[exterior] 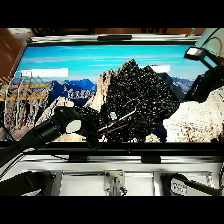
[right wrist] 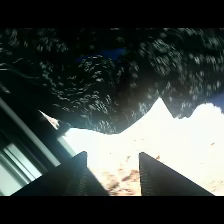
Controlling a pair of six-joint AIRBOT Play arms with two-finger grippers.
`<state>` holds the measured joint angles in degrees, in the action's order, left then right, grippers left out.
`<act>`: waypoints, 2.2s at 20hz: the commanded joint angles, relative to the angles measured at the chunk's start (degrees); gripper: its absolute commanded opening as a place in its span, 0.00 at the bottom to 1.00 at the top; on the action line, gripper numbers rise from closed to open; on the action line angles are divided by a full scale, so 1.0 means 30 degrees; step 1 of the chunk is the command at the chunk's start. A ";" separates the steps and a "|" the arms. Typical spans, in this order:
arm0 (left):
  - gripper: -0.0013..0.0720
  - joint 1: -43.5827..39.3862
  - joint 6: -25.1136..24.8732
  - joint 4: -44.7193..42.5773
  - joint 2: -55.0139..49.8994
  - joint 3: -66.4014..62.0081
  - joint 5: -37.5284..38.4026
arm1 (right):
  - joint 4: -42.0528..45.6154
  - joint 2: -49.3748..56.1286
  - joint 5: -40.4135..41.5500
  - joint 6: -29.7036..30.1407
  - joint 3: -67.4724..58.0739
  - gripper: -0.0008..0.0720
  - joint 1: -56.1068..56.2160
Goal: Fold the shirts.
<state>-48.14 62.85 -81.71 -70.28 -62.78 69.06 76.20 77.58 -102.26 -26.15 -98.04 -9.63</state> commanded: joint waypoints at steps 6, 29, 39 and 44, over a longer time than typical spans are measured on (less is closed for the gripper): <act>0.08 0.0685 -0.1093 -0.0984 -0.0007 -0.0015 0.0131 | 0.0277 0.0357 -0.0175 0.5894 -0.0007 0.60 0.2528; 0.08 0.2346 -0.2091 -0.1486 -0.0007 -0.0015 0.0080 | 0.1938 0.1107 0.3526 0.7526 0.2288 0.60 0.5151; 0.08 0.2346 -0.2098 -0.1479 -0.0007 -0.0015 -0.1188 | 0.0219 0.2324 0.2222 0.6841 0.2288 0.39 0.5151; 0.08 0.2353 -0.2098 -0.1486 -0.0007 -0.0015 -0.1719 | -0.0109 0.2433 0.1923 0.6798 0.2368 0.52 0.5151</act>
<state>-41.06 56.34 -86.17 -70.32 -62.81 64.40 76.01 84.68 -95.90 -5.85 -91.00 5.80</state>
